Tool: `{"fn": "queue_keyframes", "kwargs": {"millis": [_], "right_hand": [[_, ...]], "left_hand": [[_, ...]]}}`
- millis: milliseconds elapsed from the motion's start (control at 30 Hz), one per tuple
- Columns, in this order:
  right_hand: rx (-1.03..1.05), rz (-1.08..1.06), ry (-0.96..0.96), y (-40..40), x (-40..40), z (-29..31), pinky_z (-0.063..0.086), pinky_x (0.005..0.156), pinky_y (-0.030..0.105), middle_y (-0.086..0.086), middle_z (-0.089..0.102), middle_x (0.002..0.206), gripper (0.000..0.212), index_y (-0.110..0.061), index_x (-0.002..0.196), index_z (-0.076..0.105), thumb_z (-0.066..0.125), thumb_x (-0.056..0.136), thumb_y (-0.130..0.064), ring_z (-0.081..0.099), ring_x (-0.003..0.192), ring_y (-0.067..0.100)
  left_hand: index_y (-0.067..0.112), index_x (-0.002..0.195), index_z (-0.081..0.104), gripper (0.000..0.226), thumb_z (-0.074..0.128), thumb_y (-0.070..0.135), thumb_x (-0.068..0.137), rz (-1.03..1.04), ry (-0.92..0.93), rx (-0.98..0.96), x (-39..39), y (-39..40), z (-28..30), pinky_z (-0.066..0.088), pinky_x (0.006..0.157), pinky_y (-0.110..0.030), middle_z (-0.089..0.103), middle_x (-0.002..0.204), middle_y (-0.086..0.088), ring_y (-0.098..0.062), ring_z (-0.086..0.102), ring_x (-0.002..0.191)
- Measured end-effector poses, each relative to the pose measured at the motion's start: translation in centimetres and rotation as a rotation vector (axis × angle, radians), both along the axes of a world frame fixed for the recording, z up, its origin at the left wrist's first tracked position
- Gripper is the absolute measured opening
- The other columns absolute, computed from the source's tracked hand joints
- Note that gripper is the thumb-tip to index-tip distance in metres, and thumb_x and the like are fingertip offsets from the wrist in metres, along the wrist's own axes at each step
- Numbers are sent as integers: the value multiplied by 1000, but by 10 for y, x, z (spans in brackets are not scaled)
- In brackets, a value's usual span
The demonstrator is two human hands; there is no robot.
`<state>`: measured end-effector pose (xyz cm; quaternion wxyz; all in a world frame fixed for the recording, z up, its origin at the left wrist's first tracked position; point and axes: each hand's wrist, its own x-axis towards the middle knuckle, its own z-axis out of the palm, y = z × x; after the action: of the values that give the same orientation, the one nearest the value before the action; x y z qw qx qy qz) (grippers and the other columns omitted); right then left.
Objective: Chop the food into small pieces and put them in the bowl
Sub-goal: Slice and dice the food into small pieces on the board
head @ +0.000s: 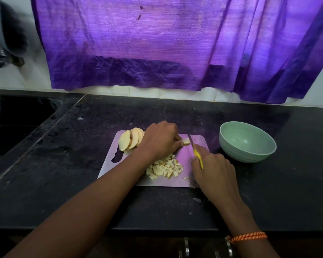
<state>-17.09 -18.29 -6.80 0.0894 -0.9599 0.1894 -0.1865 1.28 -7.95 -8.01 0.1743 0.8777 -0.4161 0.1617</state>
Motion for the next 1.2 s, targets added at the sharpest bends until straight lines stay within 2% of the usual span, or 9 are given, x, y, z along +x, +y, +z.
{"fn": "queue_keyframes", "kwargs": {"millis": [167,333,467,667,767,867,1000,1200], "right_hand": [[-16,31,29,-3,1,-5,37,65,36,8,68,101,46,-38,149,44,40,104,-39,63,88,30],[5,54,54,-6,4,-7,36,68,38,9,67,106,46,-38,149,44,41,103,-39,63,94,31],[28,44,32,-6,-10,-9,37,68,38,9,66,101,48,-41,150,44,43,102,-39,63,92,32],[24,54,-20,0,-31,-12,36,66,37,6,68,96,47,-42,149,46,45,102,-40,61,84,29],[67,41,-70,-2,-29,-10,34,64,36,6,67,89,48,-40,149,48,46,101,-38,50,74,25],[60,41,-67,-1,-20,-5,33,64,36,5,62,85,48,-40,149,46,45,101,-37,48,73,26],[23,61,-11,-1,-3,-3,34,64,38,10,67,97,46,-39,149,44,43,103,-37,61,87,34],[-64,79,56,-3,8,-6,35,66,38,7,67,106,46,-39,150,41,38,104,-40,64,92,31]], "left_hand": [[28,108,83,32,71,55,96,24,22,-10,2,-1,-4,55,71,-37,73,107,14,-11,61,95],[29,103,83,34,69,59,94,76,22,-4,2,-4,-5,57,70,-38,73,102,12,-11,63,92],[27,96,83,34,69,58,94,97,-6,-9,-1,-5,-4,55,67,-36,73,94,10,-12,62,88],[21,94,77,27,68,46,99,105,-71,-35,-7,-5,-3,41,69,-34,70,94,6,-14,57,89],[25,95,80,29,68,52,97,87,-31,-28,-1,0,-3,52,73,-37,72,97,10,-13,59,91],[27,100,84,32,72,56,92,110,24,-29,3,3,-2,59,77,-42,75,100,11,-13,63,94],[25,95,84,31,72,54,92,95,40,-27,5,5,-4,59,73,-42,74,97,11,-14,63,92],[25,101,83,31,73,54,93,96,49,-36,9,3,-8,59,71,-41,74,100,11,-11,62,93]]}}
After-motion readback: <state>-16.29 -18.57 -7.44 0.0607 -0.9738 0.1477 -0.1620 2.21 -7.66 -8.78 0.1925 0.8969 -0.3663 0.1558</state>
